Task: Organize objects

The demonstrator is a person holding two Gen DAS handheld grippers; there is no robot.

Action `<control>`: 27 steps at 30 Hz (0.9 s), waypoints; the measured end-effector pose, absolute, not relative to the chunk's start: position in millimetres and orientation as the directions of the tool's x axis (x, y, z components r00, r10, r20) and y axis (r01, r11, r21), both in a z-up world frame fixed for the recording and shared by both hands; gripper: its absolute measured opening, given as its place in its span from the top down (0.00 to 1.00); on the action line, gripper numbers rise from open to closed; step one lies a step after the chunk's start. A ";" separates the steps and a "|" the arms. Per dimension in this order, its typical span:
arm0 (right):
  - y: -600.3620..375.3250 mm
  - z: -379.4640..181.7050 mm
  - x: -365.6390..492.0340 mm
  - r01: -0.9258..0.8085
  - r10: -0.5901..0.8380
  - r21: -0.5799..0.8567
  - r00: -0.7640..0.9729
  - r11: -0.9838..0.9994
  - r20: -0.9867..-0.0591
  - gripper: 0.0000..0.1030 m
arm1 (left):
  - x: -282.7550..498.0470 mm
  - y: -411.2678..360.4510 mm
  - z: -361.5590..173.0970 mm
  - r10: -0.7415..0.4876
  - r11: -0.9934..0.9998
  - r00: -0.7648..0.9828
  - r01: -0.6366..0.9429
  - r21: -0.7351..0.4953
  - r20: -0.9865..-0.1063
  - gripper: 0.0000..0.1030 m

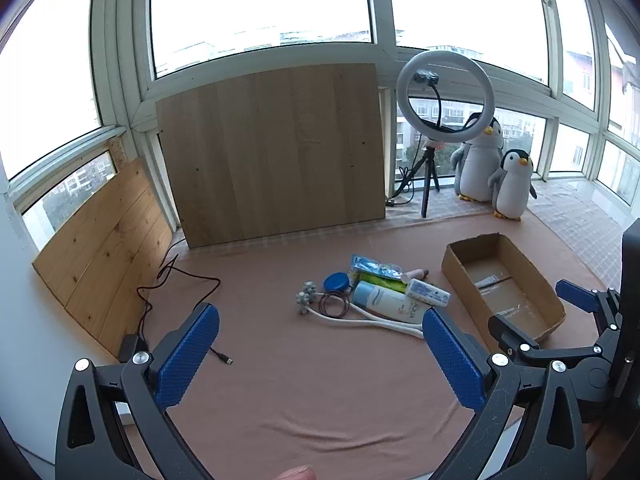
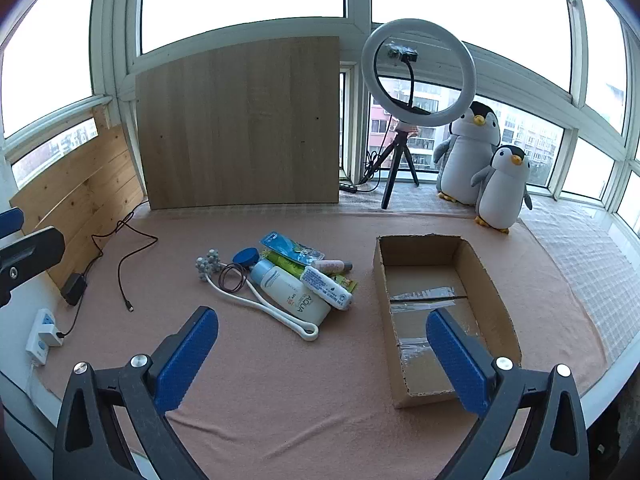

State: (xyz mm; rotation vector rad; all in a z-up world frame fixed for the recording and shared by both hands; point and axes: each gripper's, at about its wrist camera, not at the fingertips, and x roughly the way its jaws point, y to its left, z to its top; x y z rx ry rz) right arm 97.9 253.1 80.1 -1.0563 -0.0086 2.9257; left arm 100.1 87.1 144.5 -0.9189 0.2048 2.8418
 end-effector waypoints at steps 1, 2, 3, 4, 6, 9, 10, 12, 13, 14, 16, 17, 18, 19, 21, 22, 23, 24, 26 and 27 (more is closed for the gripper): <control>254.5 81.3 98.4 -0.032 0.037 -0.019 -0.771 -0.999 -0.635 0.00 | 100.0 89.4 145.5 0.102 -0.979 -0.802 -0.187 0.086 -0.588 0.00; 255.0 82.3 98.1 -0.036 0.040 -0.020 -0.770 -0.999 -0.637 0.00 | 99.8 91.0 146.4 0.105 -0.978 -0.803 -0.191 0.088 -0.587 0.00; 256.5 82.7 97.8 -0.037 0.038 -0.016 -0.773 -0.999 -0.633 0.00 | 99.4 93.1 147.7 0.107 -0.976 -0.805 -0.196 0.091 -0.584 0.00; 257.0 83.8 97.4 -0.037 0.040 -0.017 -0.775 -0.999 -0.630 0.00 | 99.1 93.7 148.7 0.108 -0.976 -0.806 -0.197 0.093 -0.582 0.00; 257.4 84.7 95.9 -0.038 0.038 -0.013 -0.779 -0.999 -0.626 0.00 | 97.6 94.6 151.2 0.107 -0.975 -0.810 -0.198 0.097 -0.577 0.00; 256.9 84.8 92.9 -0.032 0.029 -0.006 -0.784 -0.999 -0.620 0.00 | 95.6 92.8 154.0 0.104 -0.976 -0.814 -0.193 0.098 -0.571 0.00; 255.8 85.0 91.6 -0.030 0.027 -0.006 -0.785 -1.000 -0.620 0.00 | 95.3 90.8 154.9 0.101 -0.977 -0.816 -0.190 0.099 -0.569 0.00; 253.4 85.0 88.4 -0.022 0.020 -0.004 -0.786 -1.000 -0.618 0.00 | 93.0 87.2 156.1 0.095 -0.978 -0.819 -0.182 0.099 -0.566 0.00; 251.9 84.6 86.2 -0.017 0.016 -0.005 -0.785 -1.000 -0.619 0.00 | 92.2 84.8 156.6 0.093 -0.979 -0.819 -0.179 0.098 -0.566 0.00; 250.3 83.9 85.0 -0.014 0.014 -0.004 -0.785 -1.000 -0.620 0.00 | 90.7 83.2 156.3 0.091 -0.980 -0.819 -0.176 0.097 -0.567 0.00; 247.4 81.9 81.2 -0.006 0.007 -0.004 -0.782 -1.000 -0.624 0.00 | 87.3 79.6 155.3 0.086 -0.981 -0.817 -0.170 0.097 -0.570 0.00; 246.3 80.9 80.1 -0.003 0.004 -0.003 -0.781 -1.000 -0.625 0.00 | 86.4 78.2 154.6 0.084 -0.981 -0.816 -0.168 0.096 -0.571 0.00; 244.3 80.1 79.0 0.000 0.002 -0.004 -0.779 -1.000 -0.627 0.00 | 84.7 76.5 153.9 0.081 -0.982 -0.815 -0.165 0.096 -0.573 0.00; 242.6 78.7 77.6 0.004 -0.001 -0.003 -0.778 -1.000 -0.629 0.00 | 83.2 74.8 153.0 0.078 -0.982 -0.814 -0.162 0.096 -0.575 0.00; 240.2 77.5 73.5 0.012 -0.007 -0.003 -0.775 -1.000 -0.632 0.00 | 79.3 71.3 151.5 0.073 -0.983 -0.812 -0.155 0.094 -0.579 0.00; 238.7 76.5 71.6 0.016 -0.010 -0.003 -0.773 -1.000 -0.634 0.00 | 78.0 70.0 150.8 0.071 -0.984 -0.811 -0.153 0.093 -0.580 0.00; 237.2 76.3 69.1 0.019 -0.012 -0.005 -0.772 -1.000 -0.636 0.00 | 76.8 69.1 150.2 0.069 -0.984 -0.811 -0.151 0.094 -0.581 0.00; 235.8 75.1 68.0 0.022 -0.015 -0.003 -0.772 -1.000 -0.636 0.00 | 75.1 68.0 149.9 0.066 -0.984 -0.811 -0.149 0.096 -0.581 0.00; 234.3 73.5 65.3 0.027 -0.022 0.001 -0.771 -1.000 -0.637 0.00 | 71.6 67.0 149.2 0.061 -0.985 -0.812 -0.144 0.098 -0.580 0.00; 234.0 73.0 63.8 0.029 -0.022 0.000 -0.770 -1.000 -0.638 0.00 | 68.9 67.1 148.3 0.060 -0.985 -0.811 -0.143 0.097 -0.582 0.00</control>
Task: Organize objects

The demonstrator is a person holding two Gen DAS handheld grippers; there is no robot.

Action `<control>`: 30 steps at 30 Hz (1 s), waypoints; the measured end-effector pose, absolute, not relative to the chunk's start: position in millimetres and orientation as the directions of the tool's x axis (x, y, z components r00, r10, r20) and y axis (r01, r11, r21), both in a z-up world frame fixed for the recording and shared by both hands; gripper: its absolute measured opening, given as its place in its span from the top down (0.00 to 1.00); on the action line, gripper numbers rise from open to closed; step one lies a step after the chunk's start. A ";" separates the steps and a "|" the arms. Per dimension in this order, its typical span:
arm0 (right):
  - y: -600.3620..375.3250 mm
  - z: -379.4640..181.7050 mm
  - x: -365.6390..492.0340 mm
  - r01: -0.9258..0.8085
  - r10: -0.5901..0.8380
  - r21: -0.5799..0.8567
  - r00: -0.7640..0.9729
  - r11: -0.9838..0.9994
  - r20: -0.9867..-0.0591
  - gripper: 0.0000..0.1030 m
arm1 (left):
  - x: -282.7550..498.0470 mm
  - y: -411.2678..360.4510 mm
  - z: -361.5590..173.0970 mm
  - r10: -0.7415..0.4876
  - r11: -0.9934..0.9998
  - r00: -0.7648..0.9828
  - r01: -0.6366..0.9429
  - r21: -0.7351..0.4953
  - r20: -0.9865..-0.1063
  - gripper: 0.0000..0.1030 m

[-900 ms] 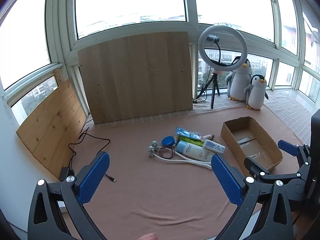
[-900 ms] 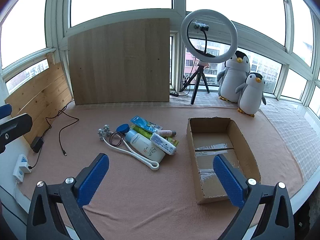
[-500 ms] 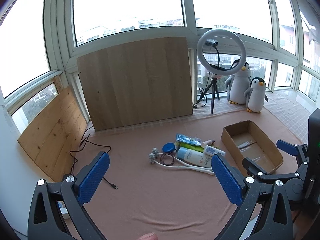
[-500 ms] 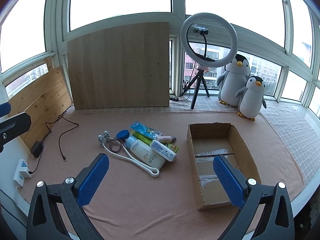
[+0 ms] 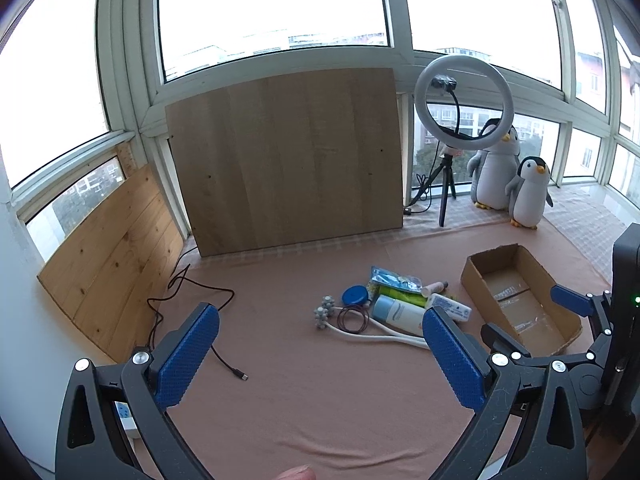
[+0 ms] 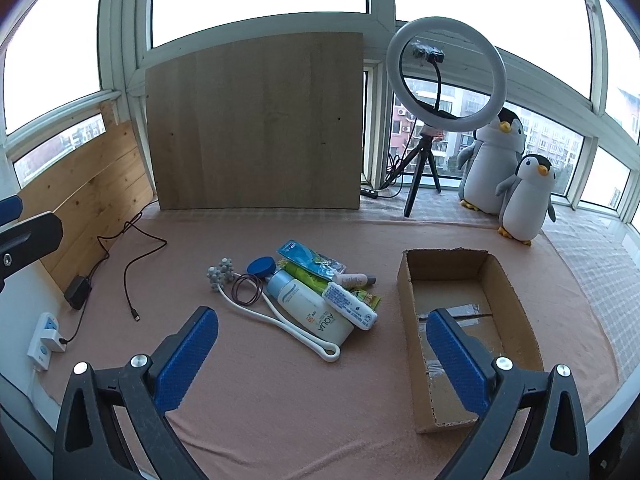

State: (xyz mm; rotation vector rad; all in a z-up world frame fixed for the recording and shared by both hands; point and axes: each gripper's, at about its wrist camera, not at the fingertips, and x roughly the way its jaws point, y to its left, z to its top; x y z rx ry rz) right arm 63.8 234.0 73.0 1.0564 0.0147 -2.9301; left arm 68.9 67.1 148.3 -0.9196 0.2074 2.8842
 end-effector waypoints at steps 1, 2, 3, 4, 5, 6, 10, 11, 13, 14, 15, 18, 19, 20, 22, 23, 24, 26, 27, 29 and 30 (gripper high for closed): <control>234.0 71.6 62.5 0.030 -0.023 0.000 -0.768 -1.000 -0.640 0.00 | 67.2 67.4 146.9 0.061 -0.985 -0.809 -0.144 0.096 -0.585 0.00; 233.4 71.3 60.7 0.029 -0.020 -0.003 -0.766 -1.000 -0.643 0.00 | 64.1 68.0 144.6 0.063 -0.985 -0.805 -0.147 0.095 -0.591 0.00; 233.6 69.7 59.5 0.028 -0.019 -0.003 -0.763 -1.000 -0.646 0.00 | 61.9 69.3 142.5 0.065 -0.984 -0.801 -0.150 0.095 -0.595 0.00; 234.7 67.5 58.0 0.025 -0.017 -0.002 -0.759 -1.000 -0.651 0.00 | 59.7 70.7 140.9 0.066 -0.983 -0.798 -0.153 0.096 -0.599 0.00; 236.0 65.0 56.5 0.022 -0.017 0.001 -0.756 -1.000 -0.655 0.00 | 57.3 71.9 139.1 0.067 -0.983 -0.795 -0.156 0.097 -0.603 0.00; 236.9 63.5 54.4 0.019 -0.016 0.002 -0.752 -1.000 -0.659 0.00 | 54.4 73.7 136.5 0.068 -0.982 -0.791 -0.159 0.097 -0.608 0.00; 239.1 55.7 45.1 0.018 -0.016 0.004 -0.737 -1.000 -0.676 0.00 | 41.6 77.4 127.4 0.065 -0.983 -0.775 -0.160 0.094 -0.629 0.00; 238.8 53.2 41.9 0.020 -0.017 0.004 -0.731 -1.000 -0.682 0.00 | 38.7 77.7 124.8 0.064 -0.983 -0.771 -0.158 0.093 -0.634 0.00; 237.4 46.4 35.6 0.027 -0.020 0.000 -0.714 -1.000 -0.699 0.00 | 31.0 76.2 116.1 0.060 -0.985 -0.756 -0.152 0.086 -0.652 0.00; 235.8 42.0 32.0 0.032 -0.019 -0.005 -0.702 -0.999 -0.712 0.00 | 28.3 74.8 112.0 0.058 -0.986 -0.749 -0.148 0.082 -0.660 0.00; 233.3 37.6 28.0 0.033 -0.009 -0.018 -0.686 -0.999 -0.728 0.00 | 22.9 71.8 104.6 0.053 -0.988 -0.736 -0.139 0.074 -0.675 0.00; 225.2 27.7 20.2 0.034 0.039 -0.079 -0.641 -0.996 -0.767 0.00 | 8.5 60.4 81.3 0.029 -0.993 -0.695 -0.102 0.057 -0.718 0.00; 222.0 25.7 17.7 0.033 0.060 -0.103 -0.625 -0.994 -0.778 0.00 | 5.2 56.7 73.8 0.020 -0.994 -0.684 -0.091 0.059 -0.729 0.00; 220.4 24.0 17.4 0.032 0.070 -0.115 -0.618 -0.993 -0.783 0.00 | 2.3 53.3 65.9 0.007 -0.995 -0.672 -0.081 0.065 -0.740 0.00; 218.0 23.6 16.5 0.029 0.092 -0.138 -0.607 -0.990 -0.790 0.00 | -3.0 44.5 47.9 -0.024 -0.995 -0.647 -0.058 0.080 -0.762 0.00; 216.3 23.6 16.7 0.028 0.109 -0.158 -0.603 -0.987 -0.790 0.00 | -5.8 40.4 39.4 -0.039 -0.995 -0.633 -0.045 0.088 -0.774 0.00; 214.3 24.1 17.7 0.029 0.129 -0.183 -0.606 -0.983 -0.785 0.00 | -6.3 37.6 33.9 -0.047 -0.995 -0.625 -0.039 0.092 -0.779 0.00; 210.6 25.3 19.1 0.029 0.178 -0.245 -0.607 -0.969 -0.774 0.00 | -8.0 31.8 20.6 -0.069 -0.994 -0.605 -0.026 0.106 -0.793 0.00; 209.7 25.3 19.5 0.030 0.190 -0.262 -0.612 -0.964 -0.768 0.00 | -8.4 29.4 13.5 -0.081 -0.993 -0.595 -0.019 0.115 -0.800 0.00; 208.8 26.4 21.2 0.024 0.219 -0.298 -0.621 -0.954 -0.752 0.00 | -7.8 26.8 5.3 -0.093 -0.992 -0.584 -0.014 0.124 -0.807 0.00; 208.3 26.4 21.8 0.022 0.229 -0.311 -0.626 -0.950 -0.745 0.00 | -7.5 26.0 0.2 -0.100 -0.992 -0.576 -0.011 0.130 -0.811 0.00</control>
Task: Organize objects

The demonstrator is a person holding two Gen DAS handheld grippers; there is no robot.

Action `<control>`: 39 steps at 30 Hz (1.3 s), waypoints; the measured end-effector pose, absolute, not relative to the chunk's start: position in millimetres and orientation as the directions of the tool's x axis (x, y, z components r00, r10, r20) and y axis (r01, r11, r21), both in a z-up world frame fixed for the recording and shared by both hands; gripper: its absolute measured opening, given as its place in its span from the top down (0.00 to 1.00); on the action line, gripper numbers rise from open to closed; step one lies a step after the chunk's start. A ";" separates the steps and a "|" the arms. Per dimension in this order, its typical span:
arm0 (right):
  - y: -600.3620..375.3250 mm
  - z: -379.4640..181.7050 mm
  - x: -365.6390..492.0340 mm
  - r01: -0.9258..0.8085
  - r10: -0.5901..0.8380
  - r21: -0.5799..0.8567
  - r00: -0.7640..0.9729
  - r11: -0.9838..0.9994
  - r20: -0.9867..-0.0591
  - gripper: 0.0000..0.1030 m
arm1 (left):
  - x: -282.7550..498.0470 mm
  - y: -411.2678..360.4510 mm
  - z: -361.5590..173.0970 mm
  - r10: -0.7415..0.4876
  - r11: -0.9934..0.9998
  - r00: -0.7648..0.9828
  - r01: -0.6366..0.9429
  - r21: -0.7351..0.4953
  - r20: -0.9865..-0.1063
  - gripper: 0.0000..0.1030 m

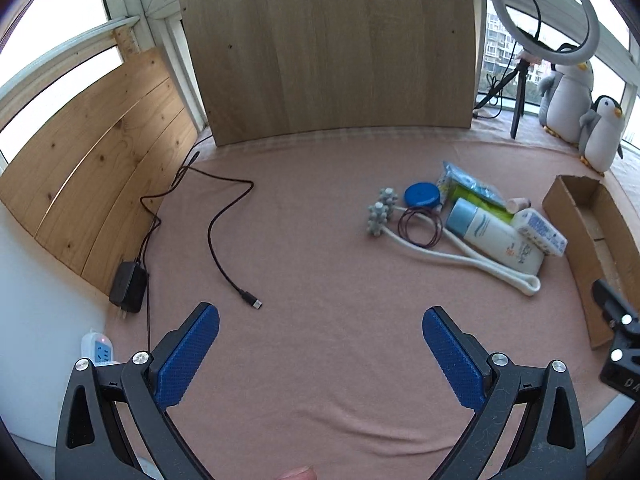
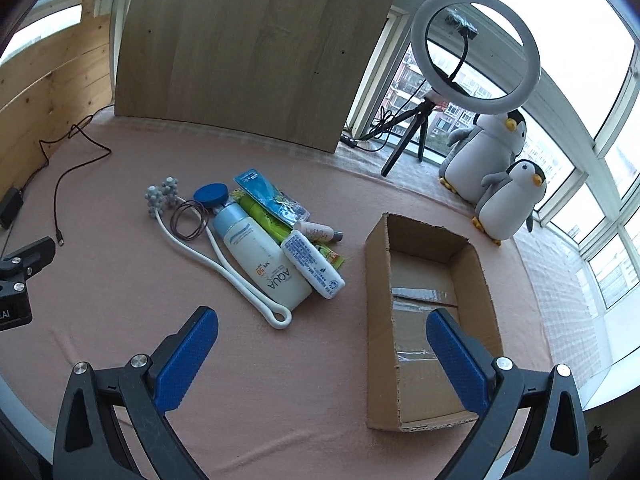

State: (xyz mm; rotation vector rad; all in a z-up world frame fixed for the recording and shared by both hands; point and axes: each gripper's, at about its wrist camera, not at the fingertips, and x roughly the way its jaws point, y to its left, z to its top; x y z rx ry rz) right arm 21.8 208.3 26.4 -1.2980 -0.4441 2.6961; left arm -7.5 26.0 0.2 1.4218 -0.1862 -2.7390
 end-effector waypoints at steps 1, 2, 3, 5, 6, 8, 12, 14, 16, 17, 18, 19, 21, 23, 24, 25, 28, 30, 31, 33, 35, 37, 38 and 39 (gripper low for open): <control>208.1 26.6 23.3 0.020 0.241 -0.326 -0.629 -0.945 -0.739 0.00 | -7.6 25.7 -2.2 -0.102 -0.991 -0.572 -0.011 0.132 -0.814 0.00; 207.4 26.3 23.1 0.020 0.247 -0.333 -0.629 -0.943 -0.737 0.00 | -7.1 25.2 -4.3 -0.105 -0.991 -0.568 -0.011 0.135 -0.816 0.00; 207.4 26.1 23.2 0.019 0.253 -0.340 -0.630 -0.940 -0.735 0.00 | -6.5 25.2 -6.2 -0.107 -0.991 -0.565 -0.011 0.136 -0.818 0.00; 207.2 25.8 23.8 0.020 0.265 -0.356 -0.630 -0.934 -0.730 0.00 | -5.8 25.0 -8.1 -0.107 -0.991 -0.561 -0.011 0.136 -0.821 0.00; 207.4 25.8 24.1 0.020 0.270 -0.362 -0.630 -0.932 -0.728 0.00 | -5.0 25.6 -9.2 -0.107 -0.991 -0.559 -0.012 0.136 -0.822 0.00; 207.5 24.8 24.6 0.021 0.273 -0.368 -0.631 -0.930 -0.726 0.00 | -4.7 26.4 -9.2 -0.105 -0.990 -0.558 -0.015 0.137 -0.823 0.00; 206.2 22.8 23.4 0.028 0.277 -0.377 -0.629 -0.926 -0.726 0.00 | -5.6 27.2 -9.3 -0.105 -0.990 -0.556 -0.018 0.138 -0.824 0.00; 204.4 21.6 22.9 0.035 0.280 -0.386 -0.629 -0.922 -0.726 0.00 | -5.5 27.2 -9.3 -0.105 -0.990 -0.556 -0.018 0.138 -0.824 0.00; 203.0 20.1 22.1 0.042 0.282 -0.393 -0.628 -0.918 -0.725 0.00 | -6.1 27.4 -9.3 -0.106 -0.990 -0.555 -0.019 0.140 -0.825 0.00; 202.0 19.5 21.5 0.044 0.285 -0.398 -0.627 -0.916 -0.725 0.00 | -6.5 27.7 -9.5 -0.106 -0.990 -0.555 -0.020 0.140 -0.825 0.00; 201.5 19.0 20.8 0.046 0.287 -0.401 -0.626 -0.915 -0.726 0.00 | -7.3 28.2 -10.2 -0.107 -0.990 -0.553 -0.020 0.142 -0.826 0.00; 201.2 18.1 19.8 0.049 0.286 -0.401 -0.622 -0.915 -0.729 0.00 | -8.0 28.6 -10.7 -0.108 -0.989 -0.552 -0.021 0.143 -0.827 0.00; 200.3 16.0 17.8 0.060 0.285 -0.402 -0.612 -0.913 -0.738 0.00 | -9.4 29.7 -12.1 -0.110 -0.989 -0.549 -0.024 0.148 -0.829 0.00; 198.5 12.7 15.2 0.085 0.269 -0.391 -0.593 -0.917 -0.759 0.00 | -11.0 29.6 -14.1 -0.114 -0.988 -0.545 -0.025 0.153 -0.831 0.00; 197.0 9.0 13.6 0.106 0.254 -0.377 -0.573 -0.920 -0.780 0.00 | -12.0 29.3 -15.8 -0.116 -0.988 -0.542 -0.026 0.154 -0.833 0.00; 195.7 4.1 11.2 0.133 0.223 -0.346 -0.546 -0.929 -0.808 0.00 | -12.8 29.2 -17.1 -0.117 -0.987 -0.539 -0.026 0.156 -0.834 0.00; 193.8 -14.3 6.2 0.201 0.114 -0.220 -0.437 -0.955 -0.892 0.00 | -16.1 28.4 -23.6 -0.121 -0.987 -0.526 -0.027 0.159 -0.842 0.00; 188.5 -28.3 6.0 0.247 0.088 -0.193 -0.379 -0.950 -0.921 0.00 | -17.7 27.8 -29.4 -0.124 -0.987 -0.516 -0.025 0.159 -0.848 0.00; 186.6 -34.0 6.4 0.261 0.088 -0.190 -0.358 -0.947 -0.929 0.00 | -18.2 27.4 -32.0 -0.124 -0.987 -0.511 -0.025 0.159 -0.850 0.00; 181.4 -49.0 7.6 0.302 0.108 -0.203 -0.302 -0.932 -0.947 0.00 | -20.2 27.1 -39.3 -0.128 -0.987 -0.498 -0.024 0.161 -0.857 0.00; 180.6 -57.4 9.0 0.319 0.113 -0.198 -0.265 -0.927 -0.957 0.00 | -21.6 26.4 -45.8 -0.131 -0.987 -0.487 -0.022 0.162 -0.863 0.00; 179.6 -63.4 9.5 0.334 0.126 -0.203 -0.237 -0.920 -0.963 0.00 | -23.3 25.8 -52.3 -0.133 -0.987 -0.479 -0.021 0.162 -0.868 0.00; 180.0 -67.9 10.6 0.345 0.136 -0.208 -0.221 -0.915 -0.966 0.00 | -24.4 25.6 -56.1 -0.135 -0.986 -0.472 -0.020 0.164 -0.871 0.00; 179.6 -70.6 9.9 0.349 0.137 -0.206 -0.211 -0.914 -0.968 0.00 | -25.3 25.1 -58.5 -0.136 -0.986 -0.468 -0.019 0.164 -0.873 0.00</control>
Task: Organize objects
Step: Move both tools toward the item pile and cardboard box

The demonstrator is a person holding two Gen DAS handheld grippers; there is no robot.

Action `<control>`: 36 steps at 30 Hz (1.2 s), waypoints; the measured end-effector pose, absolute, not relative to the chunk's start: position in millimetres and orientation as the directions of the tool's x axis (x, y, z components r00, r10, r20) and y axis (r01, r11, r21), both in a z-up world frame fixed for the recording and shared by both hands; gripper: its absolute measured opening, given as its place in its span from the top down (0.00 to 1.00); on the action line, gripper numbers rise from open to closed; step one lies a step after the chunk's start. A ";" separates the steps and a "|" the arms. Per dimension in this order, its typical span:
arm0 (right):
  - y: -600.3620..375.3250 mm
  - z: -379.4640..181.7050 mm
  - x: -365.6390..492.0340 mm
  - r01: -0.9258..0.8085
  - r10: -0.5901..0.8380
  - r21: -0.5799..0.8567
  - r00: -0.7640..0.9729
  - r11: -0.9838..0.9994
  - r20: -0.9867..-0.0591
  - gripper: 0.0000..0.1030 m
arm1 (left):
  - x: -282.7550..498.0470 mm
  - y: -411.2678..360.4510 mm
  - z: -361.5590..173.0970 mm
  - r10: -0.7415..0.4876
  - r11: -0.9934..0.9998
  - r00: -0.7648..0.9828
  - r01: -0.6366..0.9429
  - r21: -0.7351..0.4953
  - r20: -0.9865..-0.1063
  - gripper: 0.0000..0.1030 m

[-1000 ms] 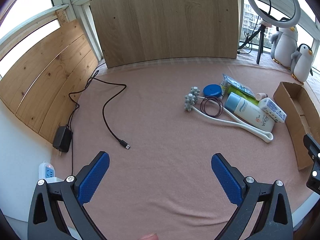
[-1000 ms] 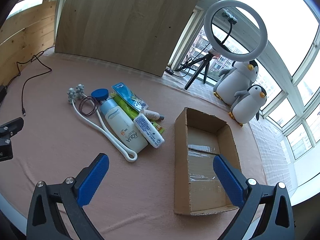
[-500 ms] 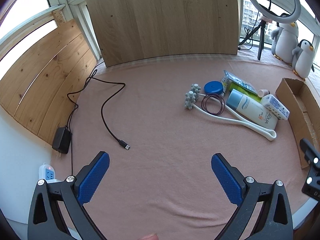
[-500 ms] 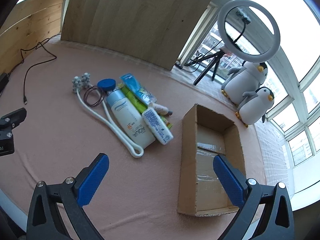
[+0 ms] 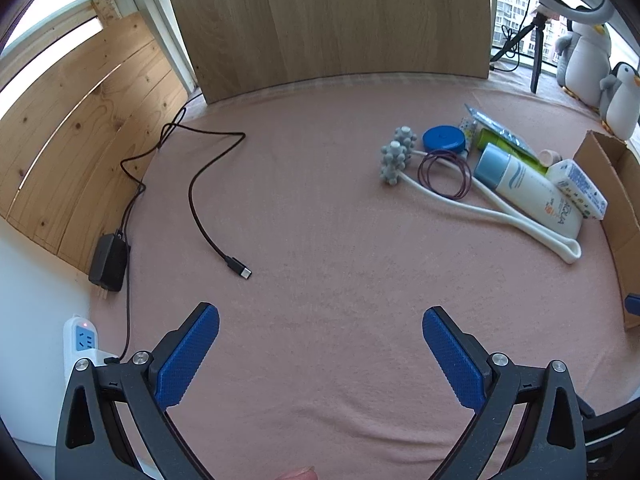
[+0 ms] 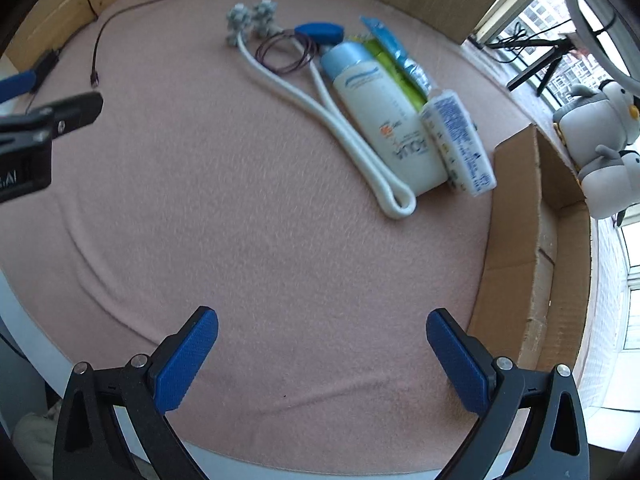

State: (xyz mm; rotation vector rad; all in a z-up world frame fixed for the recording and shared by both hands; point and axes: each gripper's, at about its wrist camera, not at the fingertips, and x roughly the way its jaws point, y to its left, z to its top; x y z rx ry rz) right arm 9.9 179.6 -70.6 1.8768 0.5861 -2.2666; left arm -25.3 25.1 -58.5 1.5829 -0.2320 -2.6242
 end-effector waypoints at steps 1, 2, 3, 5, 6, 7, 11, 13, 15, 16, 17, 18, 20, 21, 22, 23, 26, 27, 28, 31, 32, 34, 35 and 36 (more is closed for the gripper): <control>180.8 -72.6 10.2 0.348 0.132 -0.197 -0.203 -0.917 -0.970 0.00 | -26.2 24.7 -61.2 -0.136 -0.986 -0.464 -0.020 0.163 -0.876 0.00; 181.4 -74.3 10.4 0.347 0.131 -0.195 -0.199 -0.917 -0.971 0.00 | -27.1 24.4 -64.2 -0.135 -0.986 -0.460 -0.021 0.163 -0.878 0.00; 181.7 -75.2 10.2 0.348 0.133 -0.196 -0.196 -0.917 -0.971 0.00 | -28.6 24.5 -67.1 -0.137 -0.986 -0.455 -0.021 0.165 -0.880 0.00; 183.0 -77.4 9.9 0.347 0.134 -0.195 -0.191 -0.917 -0.972 0.00 | -30.2 23.3 -70.3 -0.137 -0.986 -0.448 -0.021 0.164 -0.883 0.00; 182.7 -78.7 10.3 0.348 0.136 -0.197 -0.191 -0.916 -0.972 0.00 | -31.5 23.2 -71.7 -0.137 -0.986 -0.446 -0.021 0.164 -0.884 0.00; 182.5 -79.0 10.4 0.350 0.138 -0.200 -0.194 -0.915 -0.971 0.00 | -32.9 23.7 -72.6 -0.137 -0.986 -0.445 -0.021 0.163 -0.885 0.00; 180.3 -74.0 6.5 0.344 0.131 -0.202 -0.217 -0.917 -0.967 0.00 | -37.2 24.8 -74.3 -0.131 -0.987 -0.442 -0.023 0.157 -0.888 0.00; 180.8 -68.2 6.2 0.336 0.122 -0.199 -0.236 -0.921 -0.964 0.00 | -38.7 26.1 -74.3 -0.129 -0.987 -0.443 -0.027 0.157 -0.887 0.00; 180.4 -64.5 6.0 0.332 0.122 -0.203 -0.250 -0.921 -0.961 0.00 | -40.1 26.1 -74.8 -0.130 -0.987 -0.442 -0.027 0.158 -0.888 0.00; 180.2 -62.9 5.6 0.330 0.125 -0.208 -0.256 -0.921 -0.959 0.00 | -40.8 25.5 -75.0 -0.131 -0.987 -0.441 -0.026 0.158 -0.888 0.00; 179.8 -61.8 5.5 0.330 0.129 -0.214 -0.260 -0.920 -0.957 0.00 | -41.6 24.9 -75.2 -0.130 -0.987 -0.440 -0.025 0.157 -0.888 0.00; 179.1 -61.3 5.8 0.329 0.135 -0.220 -0.263 -0.918 -0.955 0.00 | -42.1 24.6 -75.4 -0.131 -0.987 -0.440 -0.024 0.157 -0.889 0.00; 179.0 -61.0 4.4 0.331 0.151 -0.238 -0.268 -0.913 -0.951 0.00 | -42.8 24.8 -75.8 -0.131 -0.987 -0.440 -0.024 0.157 -0.888 0.00; 178.7 -62.0 3.6 0.330 0.156 -0.243 -0.270 -0.912 -0.950 0.00 | -43.3 25.0 -76.3 -0.132 -0.987 -0.439 -0.024 0.158 -0.889 0.00; 176.4 -62.4 1.4 0.330 0.160 -0.248 -0.271 -0.911 -0.949 0.00 | -43.6 24.7 -76.8 -0.131 -0.987 -0.439 -0.025 0.158 -0.889 0.00; 175.7 -63.7 -3.4 0.330 0.164 -0.252 -0.273 -0.910 -0.948 0.00 | -43.8 24.9 -77.2 -0.131 -0.987 -0.438 -0.026 0.158 -0.890 0.00; 175.6 -63.6 -4.4 0.333 0.173 -0.265 -0.281 -0.905 -0.944 0.00 | -44.6 25.7 -78.4 -0.133 -0.987 -0.436 -0.028 0.161 -0.890 0.00; 175.6 -63.5 -4.4 0.334 0.175 -0.267 -0.282 -0.904 -0.943 0.00 | -44.8 26.0 -78.7 -0.132 -0.987 -0.436 -0.028 0.161 -0.890 0.00; 176.8 -63.7 -5.3 0.334 0.176 -0.269 -0.283 -0.903 -0.943 0.00 | -45.3 26.5 -78.9 -0.132 -0.987 -0.436 -0.029 0.161 -0.890 0.00; 176.6 -63.9 -3.7 0.334 0.179 -0.273 -0.284 -0.902 -0.942 0.00 | -45.5 28.8 -77.9 -0.127 -0.987 -0.438 -0.032 0.157 -0.890 0.00; 176.8 -63.7 -3.4 0.331 0.182 -0.276 -0.287 -0.903 -0.941 0.00 | -45.4 30.8 -76.9 -0.125 -0.987 -0.439 -0.035 0.156 -0.890 0.00; 180.0 -64.5 -4.7 0.322 0.189 -0.280 -0.287 -0.904 -0.939 0.00 | -44.7 35.3 -74.3 -0.112 -0.988 -0.442 -0.042 0.146 -0.890 0.00; 183.0 -66.0 -7.5 0.319 0.194 -0.284 -0.285 -0.904 -0.939 0.00 | -43.4 38.5 -71.3 -0.099 -0.989 -0.449 -0.051 0.136 -0.888 0.00; 183.5 -66.4 -7.8 0.317 0.200 -0.289 -0.283 -0.903 -0.938 0.00 | -42.0 41.2 -68.5 -0.087 -0.990 -0.454 -0.058 0.127 -0.887 0.00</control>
